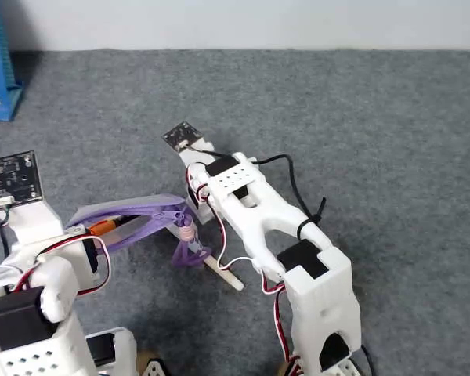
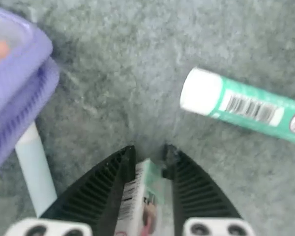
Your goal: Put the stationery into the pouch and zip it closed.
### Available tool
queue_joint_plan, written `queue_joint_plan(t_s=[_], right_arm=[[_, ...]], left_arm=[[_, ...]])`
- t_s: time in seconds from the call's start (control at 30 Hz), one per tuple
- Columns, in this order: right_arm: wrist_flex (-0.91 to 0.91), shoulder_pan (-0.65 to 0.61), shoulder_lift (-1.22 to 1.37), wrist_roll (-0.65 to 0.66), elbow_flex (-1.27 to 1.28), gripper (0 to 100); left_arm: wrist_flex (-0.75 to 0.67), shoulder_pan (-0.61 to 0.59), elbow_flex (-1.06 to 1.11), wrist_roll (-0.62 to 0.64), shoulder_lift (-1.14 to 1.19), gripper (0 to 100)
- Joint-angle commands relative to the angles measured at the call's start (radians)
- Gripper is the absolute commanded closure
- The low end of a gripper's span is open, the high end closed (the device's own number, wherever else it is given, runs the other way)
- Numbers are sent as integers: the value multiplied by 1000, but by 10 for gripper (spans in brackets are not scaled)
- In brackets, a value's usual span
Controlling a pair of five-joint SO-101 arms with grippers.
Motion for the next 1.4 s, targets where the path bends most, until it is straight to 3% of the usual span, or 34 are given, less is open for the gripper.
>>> queue_joint_plan(t_s=[0.0,0.53,0.8,0.97,1.37], right_arm=[[99,7,-48,8,-17,840],[496,7,-294,8,-2,834],[341,-10,-295,-8,141,836],[255,-10,-295,-166,163,837],[136,-27,-286,-361,169,837]], left_arm=[[3,-6,-7,5,8,989],[2,-6,-7,6,8,989],[3,-6,-7,6,8,989],[3,-6,-7,6,8,989],[2,-6,-7,6,8,989]])
